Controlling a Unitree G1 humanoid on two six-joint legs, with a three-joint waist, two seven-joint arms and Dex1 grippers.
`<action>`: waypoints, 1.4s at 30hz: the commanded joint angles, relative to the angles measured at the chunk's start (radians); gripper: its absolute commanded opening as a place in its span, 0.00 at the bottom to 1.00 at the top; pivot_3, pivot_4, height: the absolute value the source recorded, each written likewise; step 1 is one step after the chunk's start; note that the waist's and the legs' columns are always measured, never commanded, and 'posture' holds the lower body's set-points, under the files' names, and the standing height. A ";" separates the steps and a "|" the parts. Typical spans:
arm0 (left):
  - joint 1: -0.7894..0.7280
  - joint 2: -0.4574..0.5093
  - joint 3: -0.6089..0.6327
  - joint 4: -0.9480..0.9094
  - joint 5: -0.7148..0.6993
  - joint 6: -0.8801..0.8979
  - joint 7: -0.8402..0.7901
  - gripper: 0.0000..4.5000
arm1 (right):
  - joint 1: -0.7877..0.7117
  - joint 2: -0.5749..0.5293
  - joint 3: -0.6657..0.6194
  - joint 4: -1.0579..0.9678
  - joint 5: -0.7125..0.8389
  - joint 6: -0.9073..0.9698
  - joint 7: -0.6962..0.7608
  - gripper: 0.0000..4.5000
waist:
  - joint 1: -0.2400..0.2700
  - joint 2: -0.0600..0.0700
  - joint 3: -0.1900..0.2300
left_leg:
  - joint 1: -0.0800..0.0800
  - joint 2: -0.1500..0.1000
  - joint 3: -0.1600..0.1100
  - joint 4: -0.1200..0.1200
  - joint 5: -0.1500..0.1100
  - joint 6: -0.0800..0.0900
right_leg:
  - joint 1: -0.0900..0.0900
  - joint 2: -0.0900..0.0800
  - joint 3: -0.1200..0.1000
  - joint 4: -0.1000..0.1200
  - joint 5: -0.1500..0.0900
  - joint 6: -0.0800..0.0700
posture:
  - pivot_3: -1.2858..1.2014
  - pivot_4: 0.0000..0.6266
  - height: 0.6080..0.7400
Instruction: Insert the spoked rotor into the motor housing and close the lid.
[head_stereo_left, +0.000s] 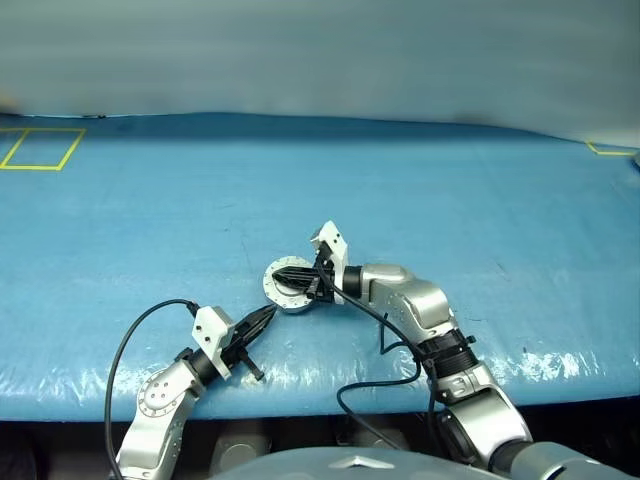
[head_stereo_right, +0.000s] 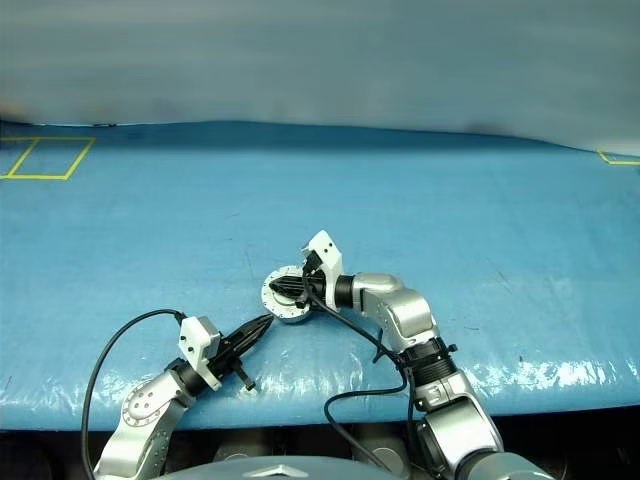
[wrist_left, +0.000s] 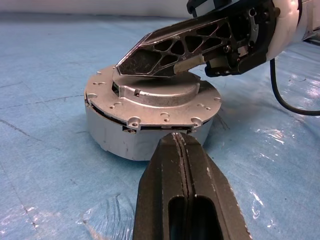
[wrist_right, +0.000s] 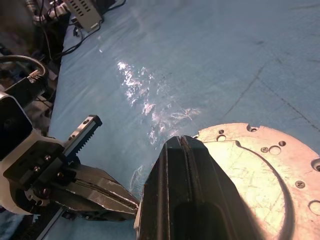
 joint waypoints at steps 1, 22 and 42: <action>-0.003 0.003 -0.003 -0.036 -0.005 -0.007 -0.006 0.00 | 0.049 0.023 -0.005 -0.199 0.001 -0.014 -0.101 0.01 | 0.000 0.000 0.000 | 0.000 0.000 0.000 0.000 0.000 0.000 | 0.000 0.000 0.000 0.000 0.000 0.000 | 0.52 0.24 1.00; -0.008 -0.003 0.005 -0.009 -0.009 -0.019 -0.009 0.00 | 0.064 -0.096 0.201 -0.383 -0.240 0.053 -0.345 0.99 | 0.000 0.000 0.000 | 0.000 0.000 0.001 0.001 0.000 0.000 | 0.000 0.000 0.001 0.000 -0.003 0.002 | 0.52 0.24 1.00; -0.008 -0.001 0.011 -0.013 -0.008 -0.015 -0.007 0.00 | 0.128 -0.069 0.216 -0.302 -0.272 -0.011 -0.370 0.67 | 0.000 -0.001 -0.001 | 0.000 0.000 0.000 0.001 0.000 0.000 | 0.000 0.000 0.001 0.000 -0.003 0.003 | 0.52 0.24 1.00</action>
